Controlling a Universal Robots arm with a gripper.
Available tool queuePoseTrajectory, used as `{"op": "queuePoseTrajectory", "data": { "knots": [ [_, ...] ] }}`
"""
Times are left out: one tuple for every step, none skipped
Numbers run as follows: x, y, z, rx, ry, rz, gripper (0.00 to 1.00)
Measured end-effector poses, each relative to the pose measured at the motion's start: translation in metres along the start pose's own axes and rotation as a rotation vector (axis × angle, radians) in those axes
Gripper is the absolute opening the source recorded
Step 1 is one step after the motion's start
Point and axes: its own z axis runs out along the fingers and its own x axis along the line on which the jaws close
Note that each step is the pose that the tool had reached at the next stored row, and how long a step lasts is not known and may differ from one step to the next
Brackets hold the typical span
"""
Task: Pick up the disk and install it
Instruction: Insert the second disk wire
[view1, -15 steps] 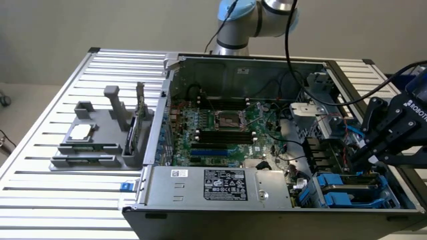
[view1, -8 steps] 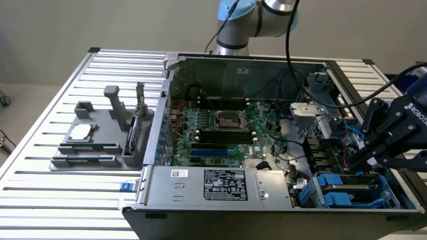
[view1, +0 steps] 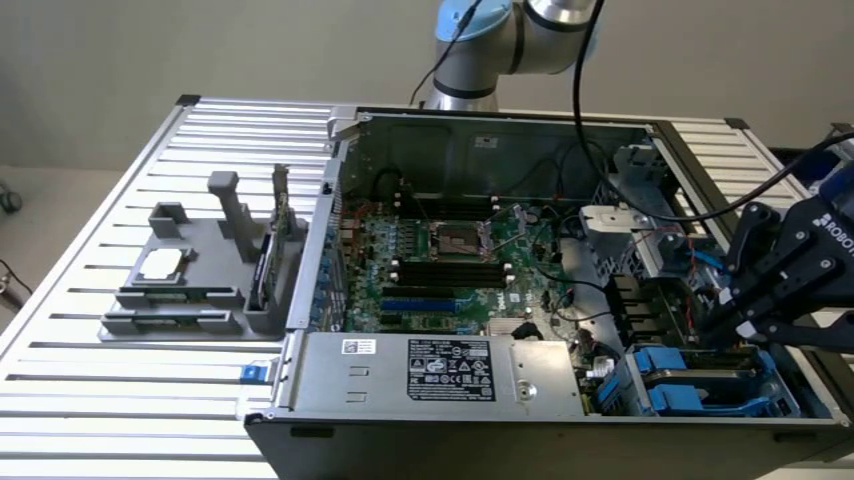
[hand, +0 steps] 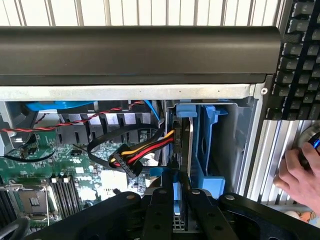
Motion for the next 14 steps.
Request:
{"op": "queuePoseTrajectory", "data": {
  "knots": [
    [-0.0003,0.0001,0.0003,0.0000,0.0007,0.000,0.16],
    [-0.0005,0.0003,0.0008,0.0000,0.0016,-0.001,0.16],
    [-0.0006,0.0003,0.0011,0.0000,0.0024,-0.001,0.16],
    [-0.0006,0.0004,0.0015,0.0000,0.0029,-0.001,0.16],
    [-0.0006,0.0005,0.0018,0.0000,0.0033,-0.001,0.16],
    [-0.0007,0.0007,0.0022,-0.0002,0.0037,-0.001,0.16],
    [-0.0007,0.0008,0.0025,-0.0002,0.0039,-0.001,0.16],
    [-0.0008,0.0010,0.0028,-0.0003,0.0041,-0.001,0.16],
    [-0.0008,0.0011,0.0032,-0.0003,0.0045,-0.001,0.16],
    [-0.0007,0.0014,0.0038,-0.0004,0.0049,-0.001,0.16],
    [-0.0007,0.0016,0.0042,-0.0005,0.0054,-0.002,0.16],
    [-0.0008,0.0019,0.0046,-0.0005,0.0057,-0.002,0.16],
    [-0.0007,0.0022,0.0050,-0.0005,0.0061,-0.002,0.16],
    [-0.0007,0.0024,0.0054,-0.0005,0.0066,-0.002,0.16]
  ]
}}
